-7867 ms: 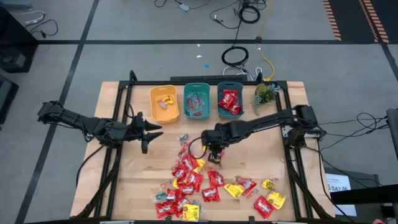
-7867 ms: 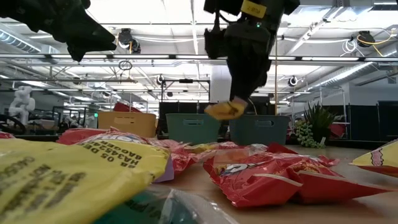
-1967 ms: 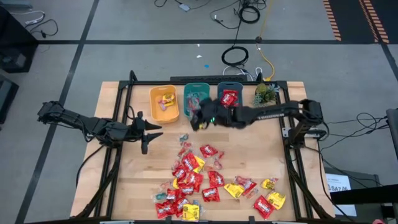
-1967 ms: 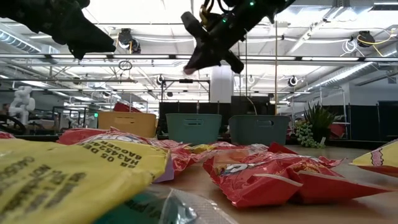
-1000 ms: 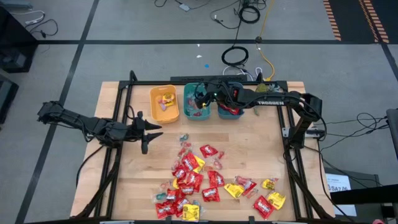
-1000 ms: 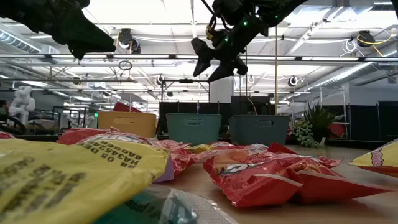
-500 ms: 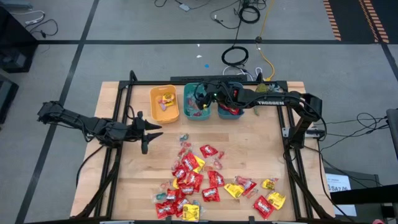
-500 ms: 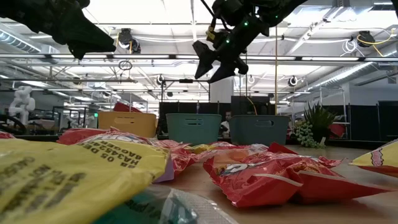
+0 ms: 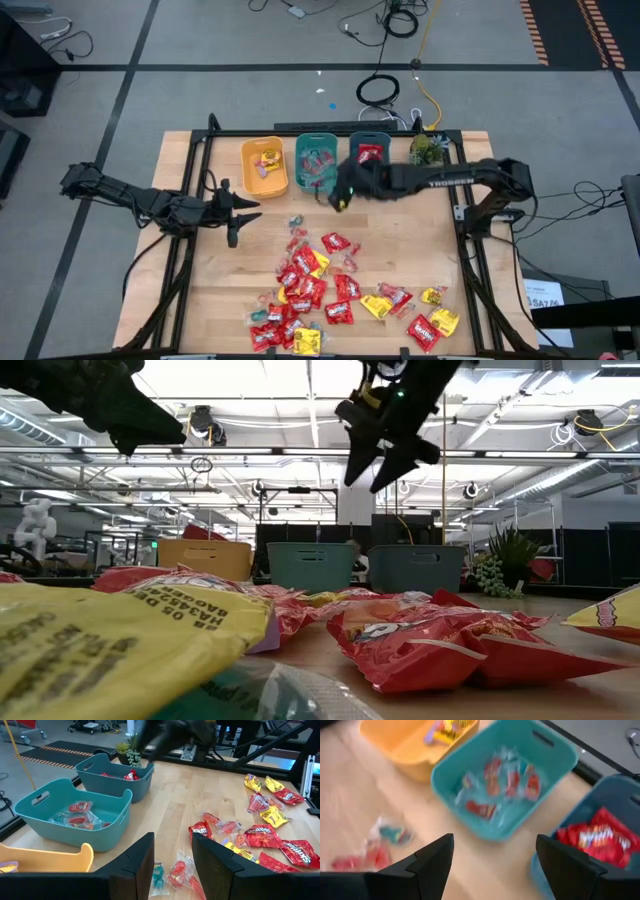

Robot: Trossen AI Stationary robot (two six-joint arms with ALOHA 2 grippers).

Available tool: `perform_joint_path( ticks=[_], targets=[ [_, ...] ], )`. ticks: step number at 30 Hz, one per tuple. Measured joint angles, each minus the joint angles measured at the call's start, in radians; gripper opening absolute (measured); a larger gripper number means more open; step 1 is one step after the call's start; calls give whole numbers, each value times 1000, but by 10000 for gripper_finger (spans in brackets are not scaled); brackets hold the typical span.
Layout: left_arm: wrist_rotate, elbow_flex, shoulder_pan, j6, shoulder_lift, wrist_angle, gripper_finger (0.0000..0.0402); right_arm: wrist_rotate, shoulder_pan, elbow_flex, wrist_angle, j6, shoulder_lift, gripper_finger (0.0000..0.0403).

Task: Sort candy
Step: Put the red candy into the blue bin

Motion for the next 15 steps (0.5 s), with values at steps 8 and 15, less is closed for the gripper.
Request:
perform_joint_path(
  ticks=[8,15],
  targets=[
    [0,0,0,1,0,-2,141,40,197,-172,136,236,-2,274],
    [0,0,0,2,0,-2,141,72,248,-287,272,252,30,274]
  ],
)
